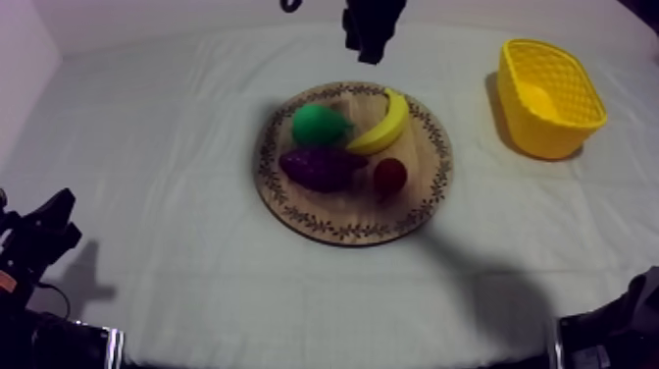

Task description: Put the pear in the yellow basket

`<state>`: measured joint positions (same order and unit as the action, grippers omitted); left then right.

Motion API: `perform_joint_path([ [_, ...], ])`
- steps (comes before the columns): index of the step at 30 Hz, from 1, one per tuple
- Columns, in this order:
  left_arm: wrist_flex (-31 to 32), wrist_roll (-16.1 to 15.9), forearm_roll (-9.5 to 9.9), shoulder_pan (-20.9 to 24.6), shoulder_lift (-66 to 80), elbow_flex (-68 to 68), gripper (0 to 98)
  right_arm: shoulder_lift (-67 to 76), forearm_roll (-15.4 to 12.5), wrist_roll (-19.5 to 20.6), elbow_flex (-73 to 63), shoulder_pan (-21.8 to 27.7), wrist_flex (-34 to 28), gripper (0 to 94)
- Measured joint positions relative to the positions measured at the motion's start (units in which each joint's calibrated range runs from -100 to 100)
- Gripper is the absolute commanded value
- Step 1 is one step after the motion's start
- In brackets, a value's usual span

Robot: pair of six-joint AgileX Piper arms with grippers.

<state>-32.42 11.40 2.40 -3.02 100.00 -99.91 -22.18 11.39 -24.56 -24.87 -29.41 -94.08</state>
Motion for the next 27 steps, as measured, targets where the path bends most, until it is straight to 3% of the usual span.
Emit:
perform_joint_path([
  [12, 0.00, 0.00, 0.00, 0.00, 0.00, 0.00, 0.1, -3.44, 1.54, 0.67, -0.76, -0.85, -1.02, 76.5],
  [27, 0.00, 0.00, 0.00, 0.00, 0.00, 0.00, 0.1, -18.67, 1.34, 3.40, -6.96, -1.36, 2.14, 81.6],
])
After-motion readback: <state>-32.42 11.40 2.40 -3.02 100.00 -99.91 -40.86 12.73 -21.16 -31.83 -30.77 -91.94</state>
